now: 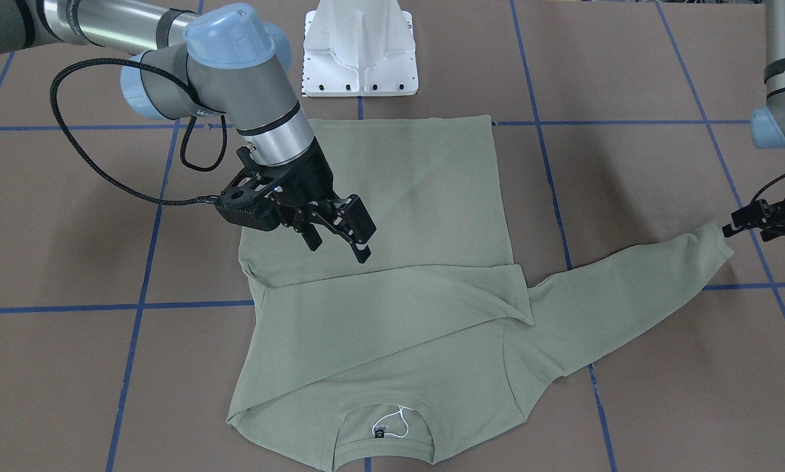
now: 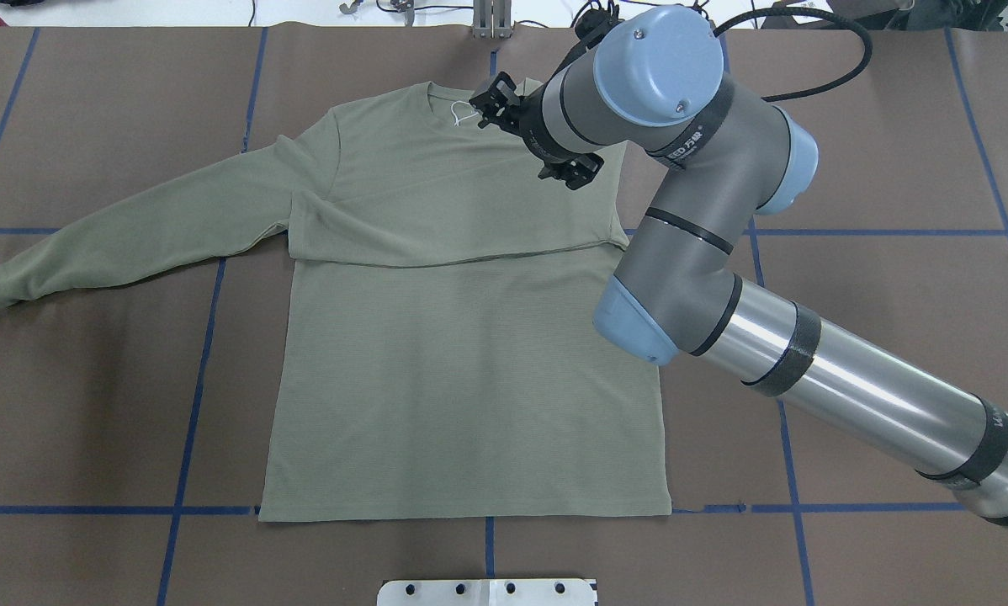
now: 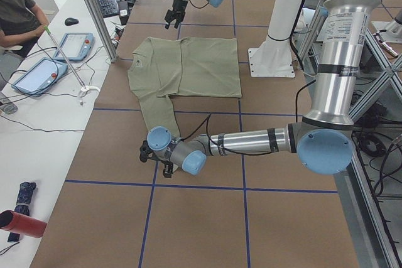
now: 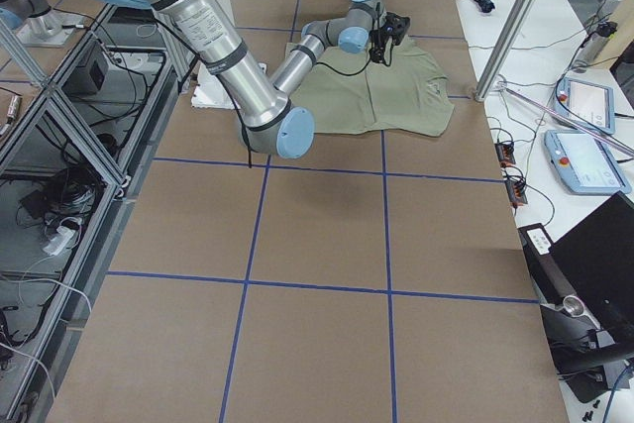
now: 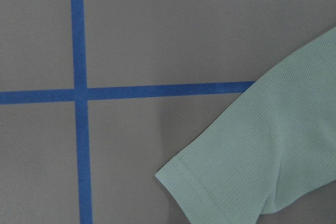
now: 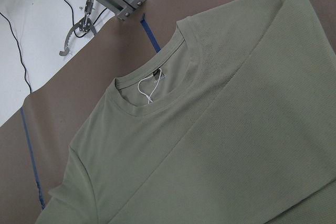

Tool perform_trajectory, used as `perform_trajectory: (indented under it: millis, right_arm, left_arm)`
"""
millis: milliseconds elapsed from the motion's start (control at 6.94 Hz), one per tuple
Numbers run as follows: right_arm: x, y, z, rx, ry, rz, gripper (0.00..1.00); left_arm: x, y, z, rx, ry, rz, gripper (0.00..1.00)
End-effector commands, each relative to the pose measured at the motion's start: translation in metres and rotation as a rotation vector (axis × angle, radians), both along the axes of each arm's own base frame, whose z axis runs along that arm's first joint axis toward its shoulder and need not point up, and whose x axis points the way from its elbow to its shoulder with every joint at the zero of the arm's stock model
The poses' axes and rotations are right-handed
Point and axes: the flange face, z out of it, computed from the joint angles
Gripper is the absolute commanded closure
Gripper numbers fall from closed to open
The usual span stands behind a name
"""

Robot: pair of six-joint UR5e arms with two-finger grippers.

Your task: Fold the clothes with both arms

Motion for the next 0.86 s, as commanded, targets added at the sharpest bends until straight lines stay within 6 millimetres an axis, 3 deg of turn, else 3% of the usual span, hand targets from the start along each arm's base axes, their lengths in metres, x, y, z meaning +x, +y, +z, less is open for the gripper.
perform_trajectory:
  millis: [0,432,721]
  right_arm:
    - [-0.004,0.004,0.0,0.002,0.001,-0.003,0.01]
    - [-0.009,0.008,0.004,0.002,0.006,-0.01,0.01]
    - [-0.008,0.009,0.007,0.0,0.009,-0.01,0.01]
  left_arm:
    - [0.02,-0.013,0.006,-0.014,-0.007,0.027,0.11]
    - [0.027,-0.009,0.034,-0.009,-0.031,0.033,0.15]
    - [0.028,-0.008,0.034,-0.011,-0.029,0.032,0.22]
